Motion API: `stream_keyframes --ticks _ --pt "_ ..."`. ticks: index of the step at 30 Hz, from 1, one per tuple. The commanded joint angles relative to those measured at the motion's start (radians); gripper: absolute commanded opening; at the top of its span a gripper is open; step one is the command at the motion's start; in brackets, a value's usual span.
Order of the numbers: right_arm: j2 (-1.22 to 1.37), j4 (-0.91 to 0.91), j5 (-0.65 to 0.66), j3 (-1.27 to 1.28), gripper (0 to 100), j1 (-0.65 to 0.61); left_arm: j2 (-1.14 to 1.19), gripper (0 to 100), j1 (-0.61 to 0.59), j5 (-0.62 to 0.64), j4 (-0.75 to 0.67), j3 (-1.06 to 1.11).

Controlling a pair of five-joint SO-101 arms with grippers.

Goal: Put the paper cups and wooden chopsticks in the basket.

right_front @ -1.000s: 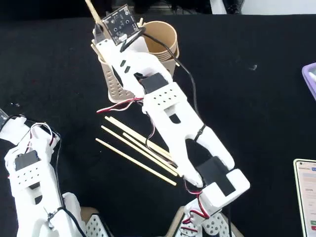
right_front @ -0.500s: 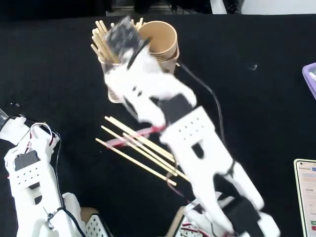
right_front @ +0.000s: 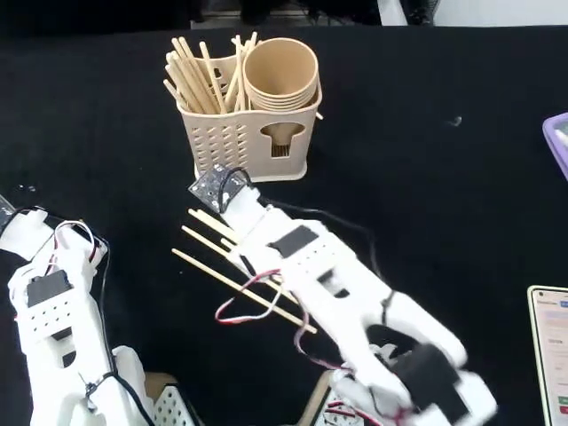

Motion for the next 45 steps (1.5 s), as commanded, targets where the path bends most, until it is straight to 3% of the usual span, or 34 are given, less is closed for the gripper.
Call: stream_keyframes --ticks 1,8,15,29,34,40,45 --pt "0.191 -0.04 0.038 -0.108 21.9 -0.011 -0.026 11 -0.001 0.002 -0.012 -0.01" --pt "0.302 0.112 0.098 -0.252 21.3 -0.011 -0.026 11 -0.001 0.002 -0.014 -0.01" --pt "0.3 0.143 0.198 -0.257 8.0 -0.009 -0.026 11 -0.001 0.002 -0.014 -0.01" --pt "0.263 0.29 0.193 -0.358 8.7 -0.011 -0.026 11 -0.001 0.002 -0.015 -0.01" --pt "0.277 0.288 0.193 -0.363 9.0 -0.012 -0.026 11 0.001 0.002 -0.015 -0.01" --pt "0.28 0.287 0.14 -0.403 21.5 -0.012 -0.026 11 0.001 0.002 -0.015 -0.01" --pt "0.303 0.201 0.14 -0.384 19.5 -0.011 -0.026 11 -0.001 0.002 -0.015 -0.01"
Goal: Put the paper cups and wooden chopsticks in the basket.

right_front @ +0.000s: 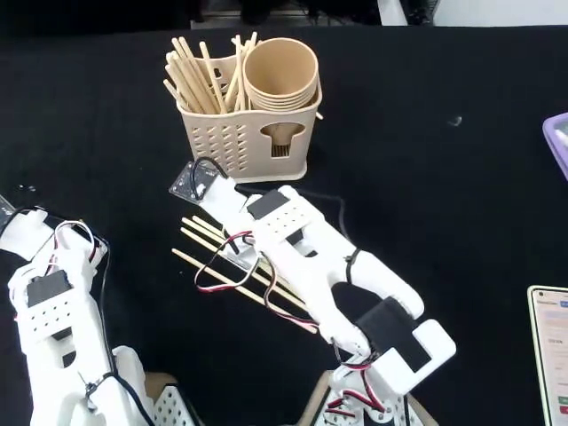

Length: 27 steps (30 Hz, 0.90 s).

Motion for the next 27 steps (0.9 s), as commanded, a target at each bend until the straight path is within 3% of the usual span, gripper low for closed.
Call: stream_keyframes --ticks 1,16,19,21,23,27 --pt "0.018 -0.084 -0.012 -0.035 19.3 -0.011 -0.026 11 -0.001 0.002 -0.015 -0.01" --pt "0.045 -0.064 -0.008 -0.038 19.1 -0.015 -0.026 11 -0.001 0.002 -0.015 -0.012" --pt "0.045 -0.066 0.046 -0.038 19.0 -0.015 -0.026 11 -0.001 0.002 -0.015 -0.012" --pt "0.045 -0.066 0.052 -0.031 14.9 -0.017 -0.026 11 -0.001 0.002 -0.015 -0.012" --pt "0.045 -0.064 0.051 -0.03 2.1 -0.018 -0.026 11 -0.001 0.002 -0.015 -0.012" --pt "0.018 -0.057 0.049 -0.012 0.8 -0.011 -0.026 11 -0.001 0.002 -0.015 -0.012"
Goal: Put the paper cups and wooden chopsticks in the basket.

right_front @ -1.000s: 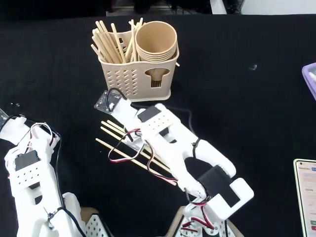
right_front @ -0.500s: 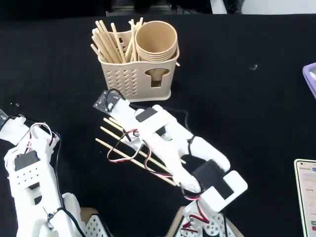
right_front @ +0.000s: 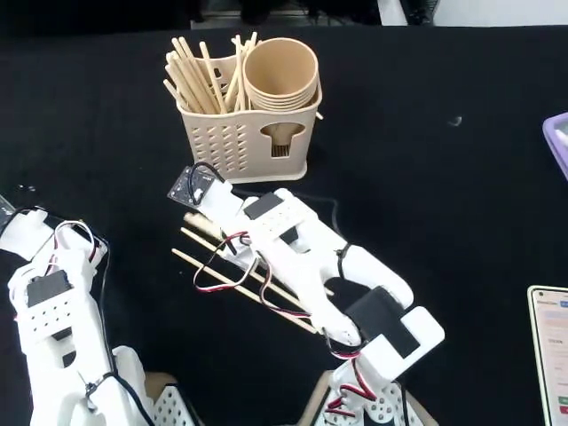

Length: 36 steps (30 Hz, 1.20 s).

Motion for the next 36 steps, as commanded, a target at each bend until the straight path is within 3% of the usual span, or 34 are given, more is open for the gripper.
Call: stream_keyframes --ticks 1,11,19,21,26,36 --pt "-0.082 0.011 0.009 -0.005 1.1 -0.008 -0.026 11 -0.001 0.002 -0.015 -0.012" --pt "-0.348 0.051 0.009 0.064 1.1 -0.012 -0.026 11 -0.001 0.002 -0.015 -0.012" --pt "-0.197 -0.252 -0.054 0.119 1.1 -0.025 -0.026 11 -0.001 0.002 -0.017 -0.012" --pt "-0.128 -0.239 -0.071 0.065 1.9 -0.025 -0.026 11 -0.001 0.002 -0.017 -0.012" --pt "0.004 -0.094 -0.066 -0.076 15.4 -0.025 -0.026 11 -0.001 0.002 -0.017 -0.012" --pt "0.035 0.046 -0.008 -0.114 11.3 0.003 -0.026 11 -0.001 0.002 -0.017 -0.012"
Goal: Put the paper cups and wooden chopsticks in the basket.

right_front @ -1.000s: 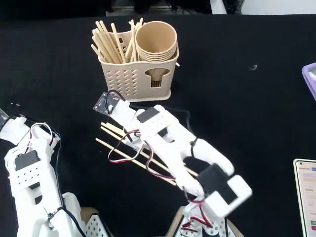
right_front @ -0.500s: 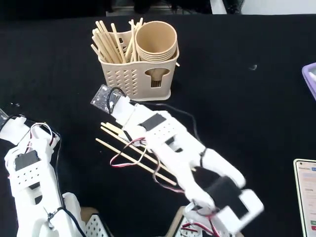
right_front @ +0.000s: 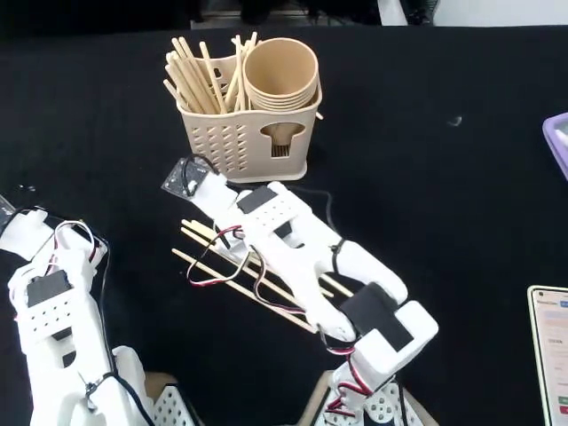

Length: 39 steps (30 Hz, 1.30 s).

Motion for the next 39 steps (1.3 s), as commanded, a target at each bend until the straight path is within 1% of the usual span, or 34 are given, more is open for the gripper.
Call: stream_keyframes --ticks 1,12,17,20,22,33,39 --pt "-0.004 0.011 0.038 -0.022 11.3 0.018 -0.026 11 -0.001 0.002 -0.017 -0.012" --pt "-0.01 0.025 0.068 -0.004 11.3 0.061 -0.026 11 -0.001 0.002 -0.017 -0.012" --pt "-0.015 0.041 0.058 0.01 11.3 0.017 -0.026 11 -0.001 0.002 -0.017 -0.012" --pt "-0.013 0.04 0.005 0.005 11.6 -0.034 -0.026 11 -0.001 0.002 -0.017 -0.012" --pt "-0.012 0.023 -0.002 0.005 11.6 -0.052 -0.026 11 -0.001 0.002 -0.017 -0.012" --pt "-0.019 0.02 -0.011 0.005 11.4 -0.054 -0.026 11 -0.001 0.002 -0.017 -0.012" --pt "-0.145 0.025 -0.068 0.042 11.5 -0.058 -0.026 11 0.001 0.002 -0.017 -0.012"
